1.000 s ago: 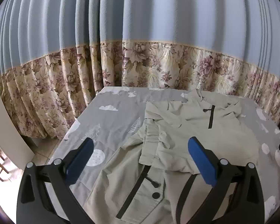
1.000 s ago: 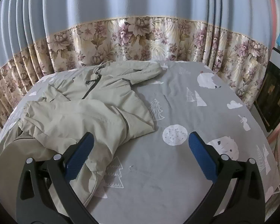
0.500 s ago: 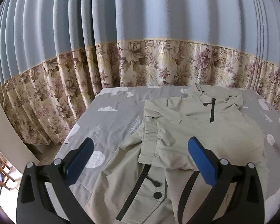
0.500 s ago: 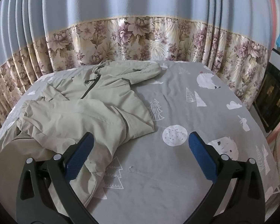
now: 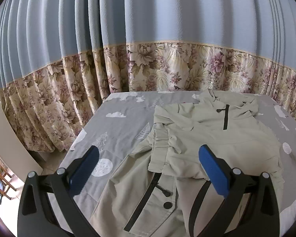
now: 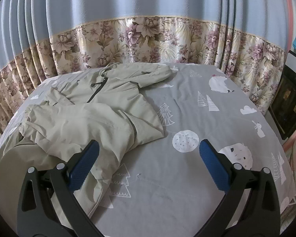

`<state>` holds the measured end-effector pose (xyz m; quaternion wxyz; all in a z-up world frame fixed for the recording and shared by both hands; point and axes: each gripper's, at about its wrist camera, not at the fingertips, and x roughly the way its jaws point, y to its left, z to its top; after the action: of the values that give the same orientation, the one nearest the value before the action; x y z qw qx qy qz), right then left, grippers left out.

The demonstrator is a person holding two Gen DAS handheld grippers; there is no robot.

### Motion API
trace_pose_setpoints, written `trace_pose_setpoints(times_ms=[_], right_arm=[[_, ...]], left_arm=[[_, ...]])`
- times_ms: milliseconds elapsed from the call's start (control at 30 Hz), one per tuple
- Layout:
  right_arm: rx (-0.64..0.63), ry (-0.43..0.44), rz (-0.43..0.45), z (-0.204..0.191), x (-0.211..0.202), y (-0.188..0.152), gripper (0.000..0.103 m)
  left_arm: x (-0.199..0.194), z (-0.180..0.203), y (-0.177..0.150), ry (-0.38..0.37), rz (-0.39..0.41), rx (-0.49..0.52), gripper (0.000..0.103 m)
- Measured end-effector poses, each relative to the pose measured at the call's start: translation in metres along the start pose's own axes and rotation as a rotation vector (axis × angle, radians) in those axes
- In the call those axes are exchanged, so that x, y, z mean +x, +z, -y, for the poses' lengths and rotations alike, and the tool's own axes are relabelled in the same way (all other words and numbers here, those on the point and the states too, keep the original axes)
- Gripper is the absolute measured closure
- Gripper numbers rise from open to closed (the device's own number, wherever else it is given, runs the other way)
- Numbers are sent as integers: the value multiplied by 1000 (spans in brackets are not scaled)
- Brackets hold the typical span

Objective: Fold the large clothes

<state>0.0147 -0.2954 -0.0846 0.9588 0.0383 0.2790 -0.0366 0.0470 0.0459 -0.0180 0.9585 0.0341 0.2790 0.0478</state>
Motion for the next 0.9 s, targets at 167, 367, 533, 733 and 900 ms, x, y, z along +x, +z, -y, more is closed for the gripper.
trace_pose_setpoints(times_ms=[167,367,533,733,900], right_arm=[[0,-1,-2,-1,0,0,3],[1,-1,1,-1,0,0,3],[-3,-5,2,-2,-1,-1,3],[-11,-9,3,-3,-2,-2,3],[-11,-10,3,-4,-2,-2,3]], left_arm=[[1,-1,1,-4,-6,-1,2],[1,-2,1,-5,-9,0,2],[-1,-5,-2,0,-7,-4,2],[-3,-8,-5,-1,1,-18,2],[-3,-8,-6,-9,1,-17,2]])
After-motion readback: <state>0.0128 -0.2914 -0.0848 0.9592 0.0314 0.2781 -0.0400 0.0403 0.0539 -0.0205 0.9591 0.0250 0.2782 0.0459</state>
